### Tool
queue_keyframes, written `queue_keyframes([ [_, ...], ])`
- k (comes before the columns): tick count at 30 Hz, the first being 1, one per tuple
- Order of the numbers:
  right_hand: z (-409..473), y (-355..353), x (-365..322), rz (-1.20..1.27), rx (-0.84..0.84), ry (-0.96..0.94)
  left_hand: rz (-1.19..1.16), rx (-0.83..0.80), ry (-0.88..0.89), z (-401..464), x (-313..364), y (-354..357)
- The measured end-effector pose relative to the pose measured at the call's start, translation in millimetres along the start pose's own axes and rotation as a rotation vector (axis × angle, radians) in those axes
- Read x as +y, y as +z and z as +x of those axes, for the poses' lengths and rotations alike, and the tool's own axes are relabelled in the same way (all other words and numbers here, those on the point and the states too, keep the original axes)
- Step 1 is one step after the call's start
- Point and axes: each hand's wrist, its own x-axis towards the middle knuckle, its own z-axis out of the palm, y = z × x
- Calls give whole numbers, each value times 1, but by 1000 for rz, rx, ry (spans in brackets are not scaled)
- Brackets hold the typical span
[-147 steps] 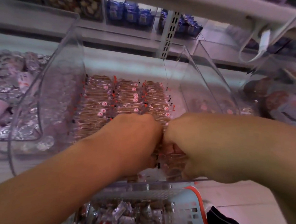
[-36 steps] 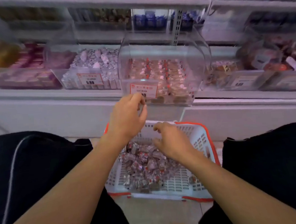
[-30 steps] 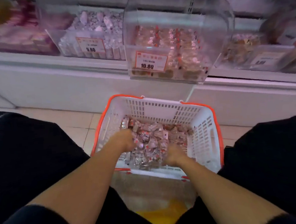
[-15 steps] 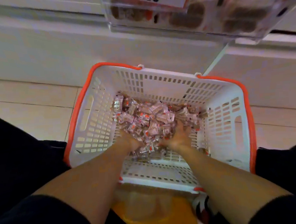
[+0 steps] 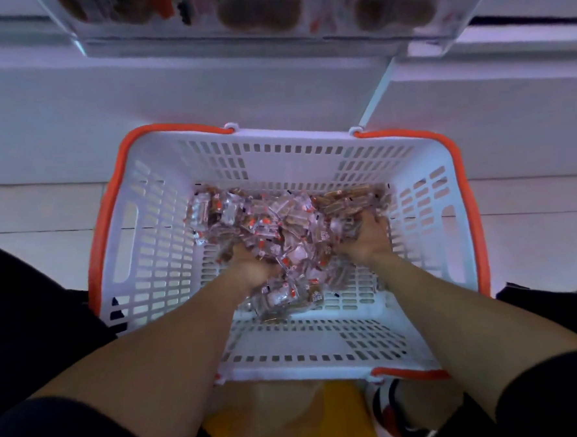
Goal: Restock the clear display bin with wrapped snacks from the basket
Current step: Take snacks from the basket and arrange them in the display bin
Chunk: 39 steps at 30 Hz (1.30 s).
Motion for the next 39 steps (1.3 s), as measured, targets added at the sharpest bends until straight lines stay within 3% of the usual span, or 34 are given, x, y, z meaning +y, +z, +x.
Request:
queue_keyframes([
  [6, 16, -17, -5, 101, -26, -3, -507, -80, -201, 3, 13, -3],
  [10, 14, -27, -2, 259, -3, 54, -621, -82, -236, 8, 11, -8],
  [14, 22, -44, -10, 484, 27, 188, -619, -106, -269, 8, 11, -9],
  [21, 33, -78, 12, 433, 219, 236, -575, -90, -186, 12, 19, 6],
  [23, 28, -84, 18, 378, 188, 237, -558, -69, -169, 11, 23, 10],
  [27, 10, -68, 13, 340, -38, 207, -435, -91, -146, 8, 19, 13],
  [35, -33, -48, -16, 370, -13, 195, -109, -216, -76, -30, 18, 7],
  [39, -63, -62, -44, 346, -18, 47, -316, -361, -49, -57, 24, -7],
])
